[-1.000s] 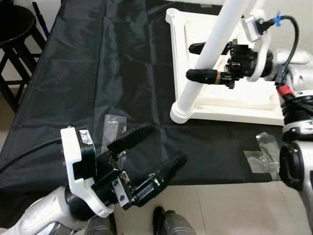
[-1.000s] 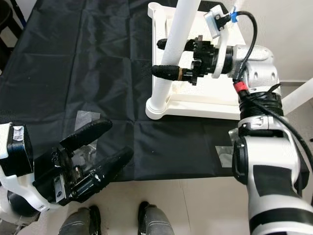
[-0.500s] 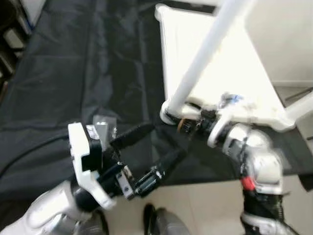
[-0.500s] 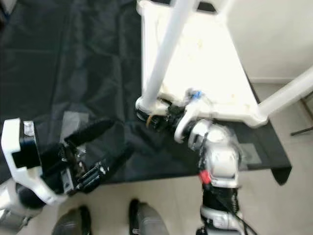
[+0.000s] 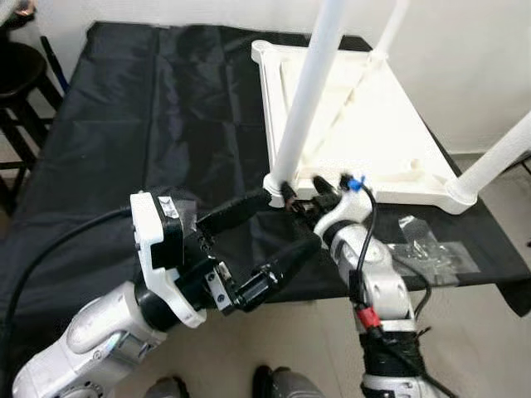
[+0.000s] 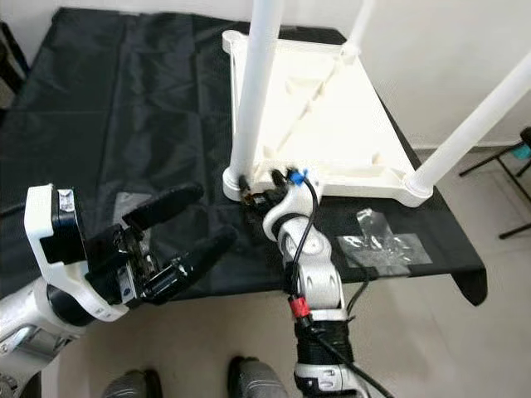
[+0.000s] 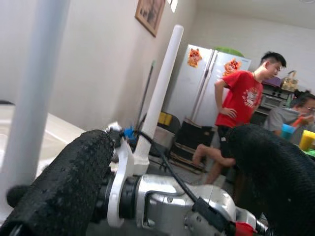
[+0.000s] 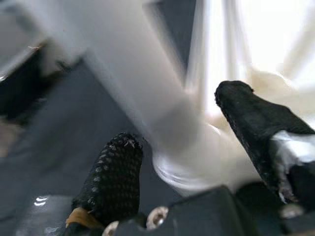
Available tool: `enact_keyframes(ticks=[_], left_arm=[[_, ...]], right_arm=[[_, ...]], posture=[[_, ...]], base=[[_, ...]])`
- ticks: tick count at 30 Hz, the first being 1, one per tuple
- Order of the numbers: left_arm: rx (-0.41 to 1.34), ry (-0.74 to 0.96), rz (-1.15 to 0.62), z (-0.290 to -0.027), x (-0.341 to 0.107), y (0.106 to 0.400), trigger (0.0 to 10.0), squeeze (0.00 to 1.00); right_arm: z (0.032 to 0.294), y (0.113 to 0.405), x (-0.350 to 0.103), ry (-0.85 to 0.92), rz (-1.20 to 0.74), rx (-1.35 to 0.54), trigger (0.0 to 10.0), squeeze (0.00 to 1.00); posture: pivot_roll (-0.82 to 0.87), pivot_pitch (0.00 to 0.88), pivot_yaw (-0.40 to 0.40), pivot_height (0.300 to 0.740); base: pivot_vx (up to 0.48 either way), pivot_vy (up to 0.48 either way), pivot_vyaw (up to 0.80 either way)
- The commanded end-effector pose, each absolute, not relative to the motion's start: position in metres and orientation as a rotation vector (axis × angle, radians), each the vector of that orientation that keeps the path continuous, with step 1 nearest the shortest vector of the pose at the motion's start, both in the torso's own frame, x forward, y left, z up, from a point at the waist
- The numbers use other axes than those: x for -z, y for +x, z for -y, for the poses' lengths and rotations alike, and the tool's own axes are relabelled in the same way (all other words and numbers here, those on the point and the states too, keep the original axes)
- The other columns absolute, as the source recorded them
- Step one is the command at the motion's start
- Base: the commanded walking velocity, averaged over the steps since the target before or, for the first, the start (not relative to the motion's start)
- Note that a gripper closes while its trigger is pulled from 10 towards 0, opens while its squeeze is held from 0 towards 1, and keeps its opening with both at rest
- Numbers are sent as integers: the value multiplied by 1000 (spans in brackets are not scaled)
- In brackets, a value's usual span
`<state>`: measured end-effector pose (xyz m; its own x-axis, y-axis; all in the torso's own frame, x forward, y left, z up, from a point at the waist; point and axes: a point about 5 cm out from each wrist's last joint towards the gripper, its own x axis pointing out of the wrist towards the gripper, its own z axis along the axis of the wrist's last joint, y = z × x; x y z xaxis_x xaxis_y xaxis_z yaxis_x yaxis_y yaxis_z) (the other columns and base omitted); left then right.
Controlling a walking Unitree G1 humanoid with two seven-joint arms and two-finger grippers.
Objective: Building children table
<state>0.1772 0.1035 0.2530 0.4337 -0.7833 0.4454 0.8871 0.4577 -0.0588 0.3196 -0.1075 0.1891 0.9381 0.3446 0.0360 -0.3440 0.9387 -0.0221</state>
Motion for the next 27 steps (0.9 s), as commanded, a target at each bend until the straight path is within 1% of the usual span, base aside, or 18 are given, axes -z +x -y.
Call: enact_keyframes(ticks=[1, 2, 4, 5, 6, 7, 9, 12, 17, 18, 19, 20, 23, 24, 25, 27], left_arm=[[1074, -308, 377, -101, -250, 177, 10000, 0], [1077, -303, 379, -101, -249, 179, 10000, 0], [1077, -303, 379, -101, -249, 179, 10000, 0], [1080, -301, 383, -101, -249, 180, 10000, 0], [1080, -301, 383, -101, -249, 180, 10000, 0], [1082, -300, 385, -102, -249, 181, 10000, 0], [1086, -298, 389, -102, -249, 182, 10000, 0], [1093, -295, 396, -101, -249, 184, 10000, 0], [1097, -294, 401, -100, -249, 185, 10000, 0], [1098, -294, 402, -100, -249, 185, 10000, 0], [1099, -293, 403, -100, -249, 185, 10000, 0], [1099, -293, 404, -100, -249, 184, 10000, 0], [1099, -293, 405, -100, -249, 184, 10000, 0], [1098, -293, 406, -99, -250, 184, 10000, 0], [1095, -294, 406, -99, -250, 182, 10000, 0], [1091, -298, 403, -99, -250, 179, 10000, 0]], right_arm=[[114, 316, -195, -32, 59, -338, 10000, 0], [129, 311, -224, -49, 192, -313, 0, 0], [129, 311, -224, -49, 192, -313, 0, 0], [133, 310, -235, -75, 253, -296, 0, 0], [133, 310, -235, -75, 253, -296, 0, 0], [137, 310, -246, -86, 302, -279, 0, 0], [140, 311, -252, -112, 340, -252, 0, 0], [143, 314, -256, -130, 368, -214, 0, 0], [145, 316, -250, -138, 349, -188, 0, 0], [142, 318, -244, -144, 320, -197, 3569, 0], [141, 320, -240, -147, 299, -204, 3569, 0], [136, 322, -237, -134, 270, -257, 10000, 0], [133, 323, -235, -124, 253, -295, 10000, 0], [131, 324, -235, -106, 232, -365, 10000, 1000], [133, 327, -236, -98, 220, -427, 10000, 1000], [141, 331, -240, -107, 220, -486, 10000, 1000]], posture=[[-15, 81, -137, 740], [-16, 77, -128, 740], [-16, 77, -128, 740], [-18, 75, -126, 740], [-18, 75, -126, 740], [-20, 71, -123, 740], [-21, 69, -122, 740], [-24, 65, -121, 740], [-23, 63, -123, 740], [-21, 64, -121, 740], [-19, 65, -123, 740], [-16, 66, -124, 740], [-16, 66, -124, 740], [-11, 72, -128, 740], [-3, 83, -131, 740], [-2, 98, -127, 740]], base=[[0, 0, 0], [0, 0, 0], [0, 0, 0], [0, 0, 0], [0, 0, 0], [0, 0, 0], [0, 0, 0], [0, 0, 0], [0, 0, 0], [0, 0, 0], [0, 0, 0], [0, 0, 0], [0, 0, 0], [0, 0, 0], [0, 0, 0], [0, 0, 0]])
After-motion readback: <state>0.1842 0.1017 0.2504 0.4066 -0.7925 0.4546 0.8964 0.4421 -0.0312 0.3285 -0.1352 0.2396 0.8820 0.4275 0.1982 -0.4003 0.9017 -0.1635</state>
